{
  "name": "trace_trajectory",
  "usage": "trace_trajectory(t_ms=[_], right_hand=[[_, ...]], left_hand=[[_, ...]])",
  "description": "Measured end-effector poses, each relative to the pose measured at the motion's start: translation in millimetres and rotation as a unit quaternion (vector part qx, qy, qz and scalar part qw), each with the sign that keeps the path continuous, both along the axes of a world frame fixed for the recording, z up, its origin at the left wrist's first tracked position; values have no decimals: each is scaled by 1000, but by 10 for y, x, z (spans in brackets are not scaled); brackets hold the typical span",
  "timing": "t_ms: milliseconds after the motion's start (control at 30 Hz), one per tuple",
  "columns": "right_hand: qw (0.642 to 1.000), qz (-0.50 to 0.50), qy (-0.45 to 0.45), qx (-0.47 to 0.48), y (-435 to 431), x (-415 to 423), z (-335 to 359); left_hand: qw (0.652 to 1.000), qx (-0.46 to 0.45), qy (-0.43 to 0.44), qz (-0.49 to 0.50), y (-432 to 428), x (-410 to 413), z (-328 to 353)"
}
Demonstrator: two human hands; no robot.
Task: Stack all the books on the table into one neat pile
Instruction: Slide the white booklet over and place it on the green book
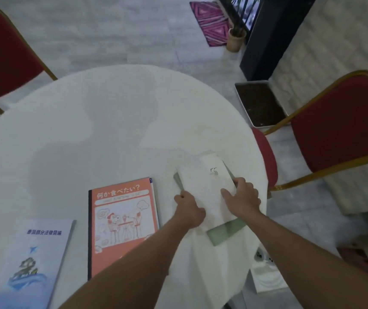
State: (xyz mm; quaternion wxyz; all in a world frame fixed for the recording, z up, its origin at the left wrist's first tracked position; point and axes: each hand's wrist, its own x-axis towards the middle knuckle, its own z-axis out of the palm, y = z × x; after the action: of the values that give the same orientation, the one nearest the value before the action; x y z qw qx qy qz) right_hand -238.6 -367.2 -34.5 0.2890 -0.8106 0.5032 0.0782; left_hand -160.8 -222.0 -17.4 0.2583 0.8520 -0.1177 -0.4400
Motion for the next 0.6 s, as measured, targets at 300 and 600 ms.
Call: trace_trajectory(t_ms=[300, 600], right_hand=[[997, -7, -6, 82, 543, 206, -9], [994, -23, -65, 89, 538, 109, 40]], left_hand=[[993, 39, -111, -17, 343, 546, 19], [989, 26, -137, -40, 460, 342, -13]])
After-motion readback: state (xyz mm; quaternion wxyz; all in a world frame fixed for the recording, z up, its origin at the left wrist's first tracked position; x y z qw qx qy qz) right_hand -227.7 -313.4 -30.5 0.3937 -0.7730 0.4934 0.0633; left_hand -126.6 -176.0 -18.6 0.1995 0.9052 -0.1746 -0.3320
